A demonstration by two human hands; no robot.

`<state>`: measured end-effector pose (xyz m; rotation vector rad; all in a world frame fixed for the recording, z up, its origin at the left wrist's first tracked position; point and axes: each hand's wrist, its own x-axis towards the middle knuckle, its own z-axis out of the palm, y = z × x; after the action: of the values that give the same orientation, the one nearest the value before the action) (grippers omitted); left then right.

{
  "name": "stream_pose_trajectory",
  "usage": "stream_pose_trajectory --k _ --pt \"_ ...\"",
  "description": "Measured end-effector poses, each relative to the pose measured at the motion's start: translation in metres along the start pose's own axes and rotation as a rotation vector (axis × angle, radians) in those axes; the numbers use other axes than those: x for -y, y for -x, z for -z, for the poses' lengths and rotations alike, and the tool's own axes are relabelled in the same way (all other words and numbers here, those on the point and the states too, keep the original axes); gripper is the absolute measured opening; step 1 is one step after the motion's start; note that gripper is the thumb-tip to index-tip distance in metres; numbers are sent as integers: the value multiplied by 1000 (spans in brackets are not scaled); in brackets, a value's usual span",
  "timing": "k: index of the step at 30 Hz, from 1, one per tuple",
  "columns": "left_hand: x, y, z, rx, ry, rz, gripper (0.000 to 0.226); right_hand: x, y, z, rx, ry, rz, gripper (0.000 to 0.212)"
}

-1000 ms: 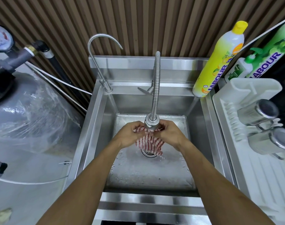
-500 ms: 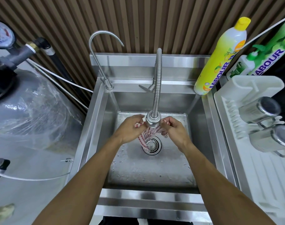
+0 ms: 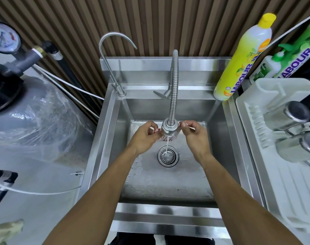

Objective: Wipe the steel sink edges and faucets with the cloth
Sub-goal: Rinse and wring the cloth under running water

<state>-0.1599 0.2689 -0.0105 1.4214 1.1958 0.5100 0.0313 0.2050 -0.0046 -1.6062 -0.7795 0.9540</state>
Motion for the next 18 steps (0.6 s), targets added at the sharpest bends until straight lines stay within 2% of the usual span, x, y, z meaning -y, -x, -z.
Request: stream_pose_trajectory --k 2,4,6,10,15,18 --pt "-4 -2 -2 19 -12 34 12 2 -3 -2 32 27 6 13" --pt "-11 -2 -1 24 -169 18 5 4 -5 -3 87 93 19 16" --pt "-22 -1 0 11 -277 -27 17 5 -6 -4 130 151 31 19" --pt "-26 3 2 37 -86 64 24 -4 -1 -7 218 107 -100 19" --pt "-4 8 5 30 25 191 24 -14 13 -10 264 97 -270 25" --pt "5 9 14 69 141 339 12 -16 14 -5 318 45 -342 16"
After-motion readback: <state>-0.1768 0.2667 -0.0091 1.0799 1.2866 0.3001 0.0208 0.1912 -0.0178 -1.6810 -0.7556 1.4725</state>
